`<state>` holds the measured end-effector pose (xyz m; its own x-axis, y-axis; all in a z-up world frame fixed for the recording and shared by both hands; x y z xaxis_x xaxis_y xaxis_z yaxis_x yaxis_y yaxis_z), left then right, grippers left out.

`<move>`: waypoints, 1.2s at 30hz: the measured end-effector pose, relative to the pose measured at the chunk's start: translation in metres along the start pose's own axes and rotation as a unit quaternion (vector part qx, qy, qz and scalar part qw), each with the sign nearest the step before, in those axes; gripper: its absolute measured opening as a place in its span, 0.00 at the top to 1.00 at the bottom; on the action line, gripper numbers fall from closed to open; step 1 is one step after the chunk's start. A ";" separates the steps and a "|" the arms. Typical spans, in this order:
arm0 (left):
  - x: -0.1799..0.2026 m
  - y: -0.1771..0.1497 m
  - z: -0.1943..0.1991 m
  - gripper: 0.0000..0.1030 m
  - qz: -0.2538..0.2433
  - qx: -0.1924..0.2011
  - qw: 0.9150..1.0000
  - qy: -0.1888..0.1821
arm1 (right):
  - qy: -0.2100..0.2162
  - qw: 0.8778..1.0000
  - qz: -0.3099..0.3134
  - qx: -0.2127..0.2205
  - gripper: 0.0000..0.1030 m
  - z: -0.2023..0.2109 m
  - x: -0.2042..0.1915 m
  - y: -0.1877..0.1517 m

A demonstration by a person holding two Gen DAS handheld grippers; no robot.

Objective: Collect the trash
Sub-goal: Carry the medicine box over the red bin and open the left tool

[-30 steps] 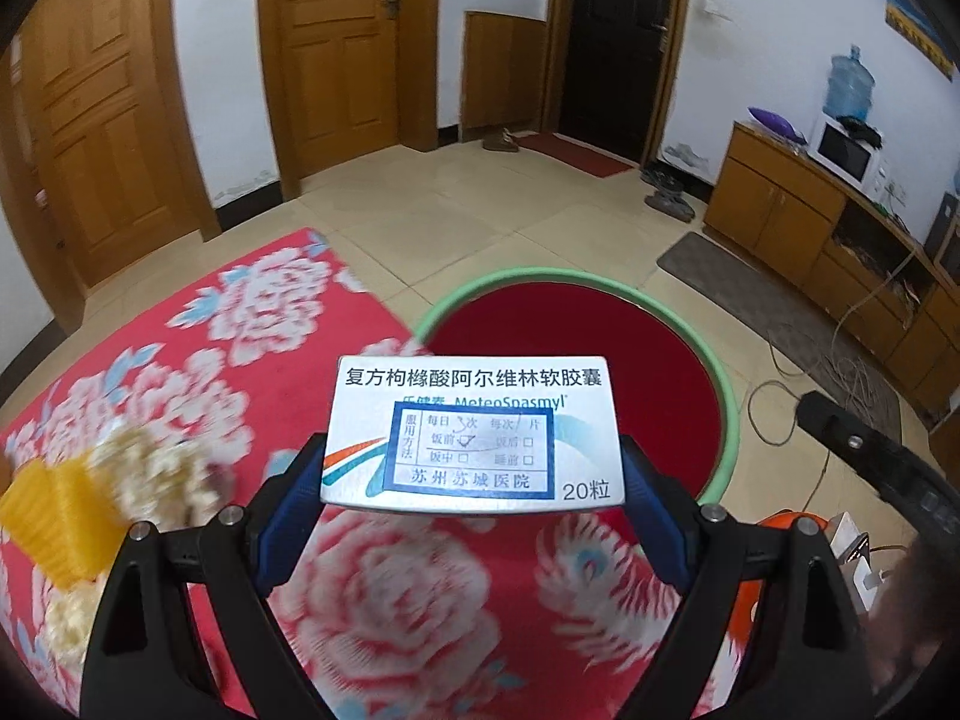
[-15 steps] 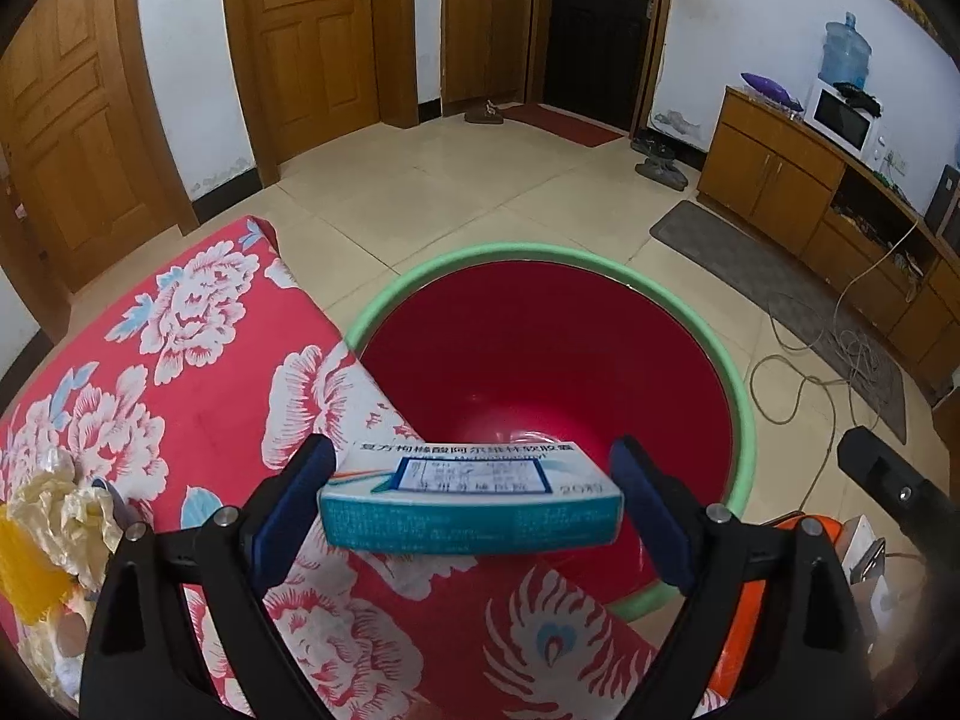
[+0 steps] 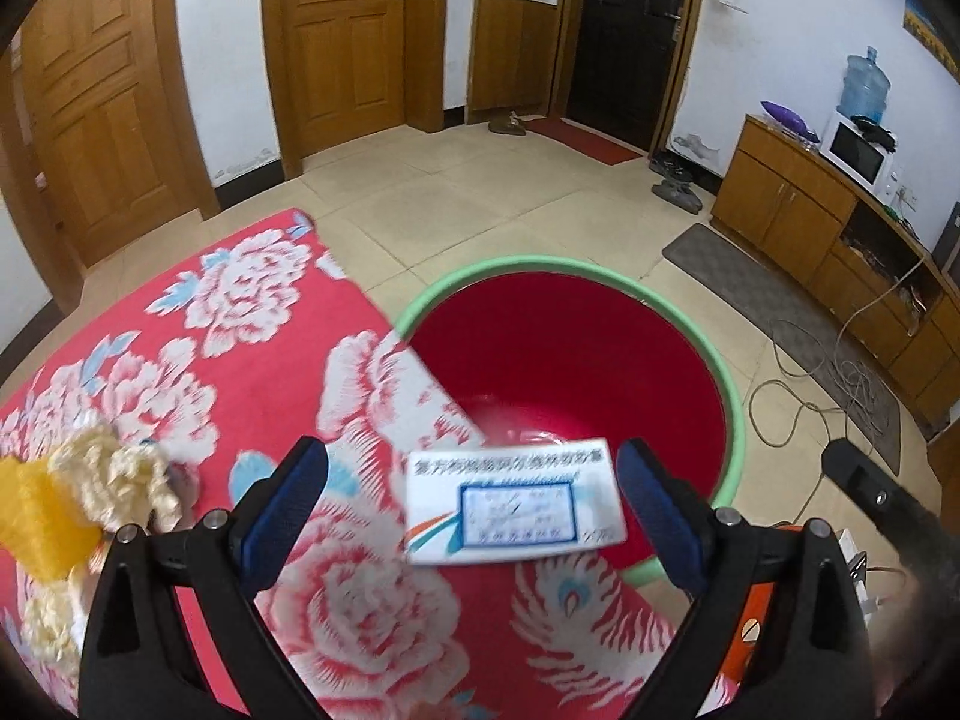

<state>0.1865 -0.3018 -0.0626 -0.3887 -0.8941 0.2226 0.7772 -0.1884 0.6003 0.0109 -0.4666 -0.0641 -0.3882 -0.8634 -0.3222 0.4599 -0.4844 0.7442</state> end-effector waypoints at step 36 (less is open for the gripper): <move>-0.003 -0.011 -0.008 0.45 0.016 -0.020 0.999 -0.025 | 0.006 1.000 0.004 -0.011 0.57 -0.006 -0.005 -0.004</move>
<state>0.1832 -0.3003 -0.0756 -0.3857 -0.8792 0.2797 0.8086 -0.1761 0.5614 0.0160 -0.4608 -0.0692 -0.3741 -0.8690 -0.3238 0.4799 -0.4802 0.7342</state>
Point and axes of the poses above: each gripper's, at about its wrist camera, not at the fingertips, and z roughly against the way its jaws point, x to its right, y to its top, the point moved 5 cm from there along -z, roughly the way its jaws point, and after that the axes turned 14 degrees about z, right-handed, at the moved point
